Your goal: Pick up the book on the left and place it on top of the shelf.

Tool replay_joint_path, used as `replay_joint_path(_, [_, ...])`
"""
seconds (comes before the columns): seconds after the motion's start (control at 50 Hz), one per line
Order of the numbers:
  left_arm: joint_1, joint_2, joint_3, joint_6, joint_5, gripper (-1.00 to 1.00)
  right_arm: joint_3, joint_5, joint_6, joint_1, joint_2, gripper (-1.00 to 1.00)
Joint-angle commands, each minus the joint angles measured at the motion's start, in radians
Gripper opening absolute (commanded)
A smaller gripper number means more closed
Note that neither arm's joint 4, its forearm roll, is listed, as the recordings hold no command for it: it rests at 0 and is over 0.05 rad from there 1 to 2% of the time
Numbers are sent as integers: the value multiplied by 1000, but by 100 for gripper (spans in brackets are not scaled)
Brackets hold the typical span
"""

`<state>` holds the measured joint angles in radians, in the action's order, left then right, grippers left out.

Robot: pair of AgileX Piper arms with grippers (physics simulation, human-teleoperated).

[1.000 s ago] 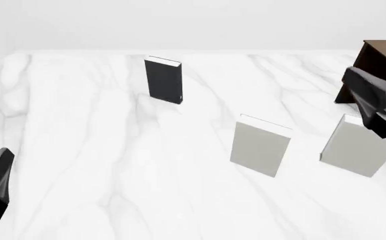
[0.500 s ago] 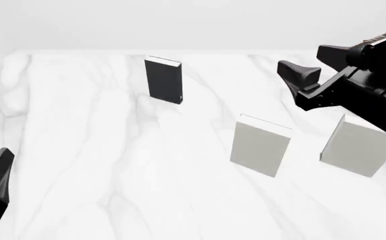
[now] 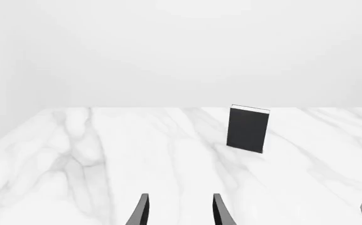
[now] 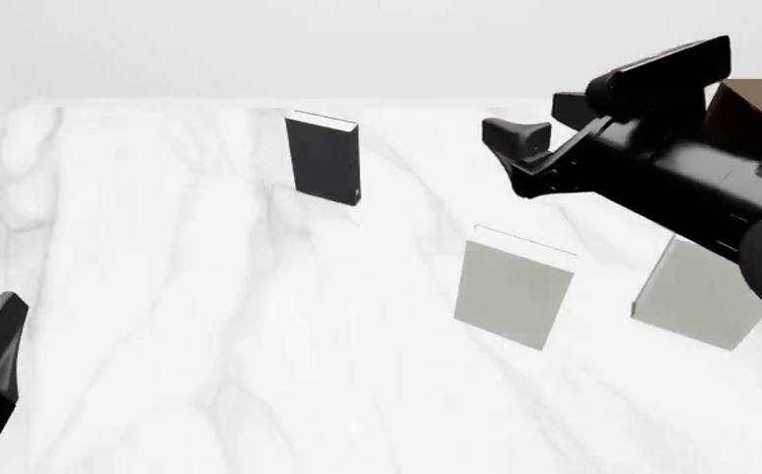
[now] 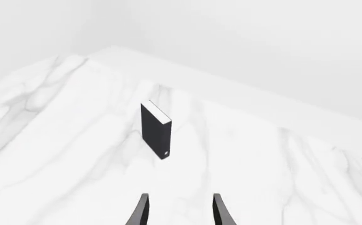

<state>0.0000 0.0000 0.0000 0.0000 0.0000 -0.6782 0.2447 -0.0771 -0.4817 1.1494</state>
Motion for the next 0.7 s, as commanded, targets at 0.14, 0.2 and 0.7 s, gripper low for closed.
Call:
replay_joint_path(0.14, [0,0,0,0,0,100,-68,25,13,-38,118,100])
replay_joint_path(0.2, [0,0,0,0,0,100,-86,23,9,-41,135,100])
replay_joint_path(0.7, [0,0,0,0,0,100,-232,45,-6,-63,317,100])
